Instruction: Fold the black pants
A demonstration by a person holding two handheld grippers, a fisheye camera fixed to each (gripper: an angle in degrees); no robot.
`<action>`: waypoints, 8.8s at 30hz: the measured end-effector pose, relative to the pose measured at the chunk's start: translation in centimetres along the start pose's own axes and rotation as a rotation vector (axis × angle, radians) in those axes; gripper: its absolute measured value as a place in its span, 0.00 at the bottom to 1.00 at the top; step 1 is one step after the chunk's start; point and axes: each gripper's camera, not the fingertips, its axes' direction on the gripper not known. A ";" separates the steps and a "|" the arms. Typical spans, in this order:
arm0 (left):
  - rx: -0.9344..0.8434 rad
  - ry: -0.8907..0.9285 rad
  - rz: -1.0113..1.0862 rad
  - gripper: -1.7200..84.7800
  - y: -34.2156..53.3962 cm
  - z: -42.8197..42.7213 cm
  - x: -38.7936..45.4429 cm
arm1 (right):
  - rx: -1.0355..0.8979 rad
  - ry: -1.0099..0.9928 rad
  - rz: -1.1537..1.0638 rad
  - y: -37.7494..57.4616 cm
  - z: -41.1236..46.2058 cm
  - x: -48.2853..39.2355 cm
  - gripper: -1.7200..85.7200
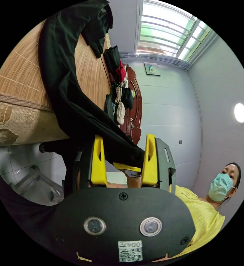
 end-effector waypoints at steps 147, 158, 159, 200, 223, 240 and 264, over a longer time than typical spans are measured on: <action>-0.047 -0.241 0.149 0.07 2.5 16.0 9.0 | 0.672 -1.107 1.252 27.1 4.3 40.0 0.32; -0.054 -0.226 0.178 0.07 3.0 18.0 9.7 | 0.599 -1.114 1.233 23.8 5.6 41.2 0.09; -0.060 -0.223 0.175 0.07 3.1 18.2 9.5 | 0.559 -1.104 1.207 23.4 5.5 41.4 0.08; 0.269 -1.519 0.414 0.04 6.9 0.1 18.5 | -0.089 0.108 0.910 9.3 -0.4 29.0 0.02; 0.204 -1.494 0.236 0.02 -1.2 -0.8 16.0 | -0.301 0.111 0.902 4.1 2.6 27.2 0.01; -0.194 -1.715 0.498 0.02 -3.0 15.5 17.7 | -0.226 0.071 0.926 5.9 -1.7 27.8 0.02; -0.205 -1.634 0.496 0.02 -6.1 11.2 17.3 | -0.015 -0.057 1.292 10.6 -6.0 55.3 0.20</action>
